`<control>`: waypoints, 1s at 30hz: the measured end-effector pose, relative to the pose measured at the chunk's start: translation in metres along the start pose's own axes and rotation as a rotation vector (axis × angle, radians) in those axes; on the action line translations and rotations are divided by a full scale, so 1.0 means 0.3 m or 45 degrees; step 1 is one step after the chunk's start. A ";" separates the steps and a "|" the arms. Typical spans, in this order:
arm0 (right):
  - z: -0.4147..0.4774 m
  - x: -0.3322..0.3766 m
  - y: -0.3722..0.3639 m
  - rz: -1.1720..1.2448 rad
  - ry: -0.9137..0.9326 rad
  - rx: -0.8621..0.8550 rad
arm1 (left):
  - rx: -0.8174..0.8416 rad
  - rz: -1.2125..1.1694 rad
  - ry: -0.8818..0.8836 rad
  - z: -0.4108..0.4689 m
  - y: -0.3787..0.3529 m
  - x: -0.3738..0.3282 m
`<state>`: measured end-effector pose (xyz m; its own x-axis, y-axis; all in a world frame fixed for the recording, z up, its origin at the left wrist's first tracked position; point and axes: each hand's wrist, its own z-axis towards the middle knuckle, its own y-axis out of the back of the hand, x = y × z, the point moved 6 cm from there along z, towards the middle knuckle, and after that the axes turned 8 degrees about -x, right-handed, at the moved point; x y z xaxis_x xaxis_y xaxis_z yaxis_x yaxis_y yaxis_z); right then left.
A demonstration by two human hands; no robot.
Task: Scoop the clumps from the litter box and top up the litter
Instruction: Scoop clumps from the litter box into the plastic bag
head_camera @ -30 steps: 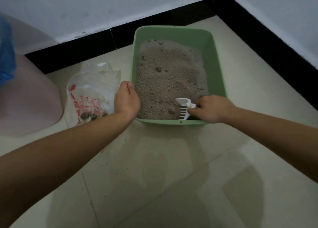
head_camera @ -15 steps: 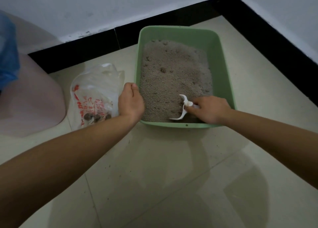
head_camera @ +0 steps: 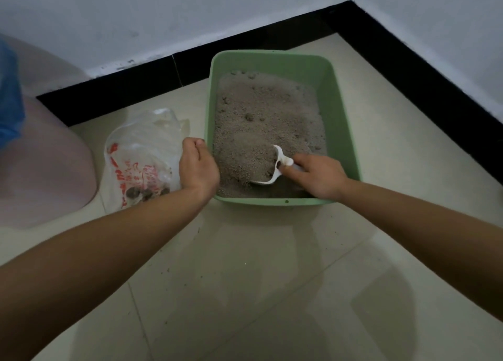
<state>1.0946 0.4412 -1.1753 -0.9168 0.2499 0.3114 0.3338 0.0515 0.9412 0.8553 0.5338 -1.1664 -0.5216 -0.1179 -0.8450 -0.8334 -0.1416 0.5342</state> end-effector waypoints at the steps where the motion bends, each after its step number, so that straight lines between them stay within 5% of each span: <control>1: -0.003 0.002 0.011 0.045 -0.010 -0.032 | 0.001 -0.001 0.005 0.000 0.003 0.000; 10: -0.037 -0.019 0.199 0.098 -0.055 -0.305 | 0.050 -0.099 0.163 0.011 0.000 0.013; 19: -0.111 0.017 0.246 0.117 -0.126 -0.319 | 0.572 -0.376 0.528 0.016 0.031 0.023; 30: -0.137 0.118 0.312 0.164 -0.089 -0.381 | 0.656 -0.426 0.665 -0.033 0.089 0.006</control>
<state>1.0844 0.4150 -1.0709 -0.8506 0.3022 0.4303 0.3571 -0.2686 0.8946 0.8339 0.5202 -1.1533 -0.1825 -0.6118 -0.7697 -0.9763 0.2052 0.0684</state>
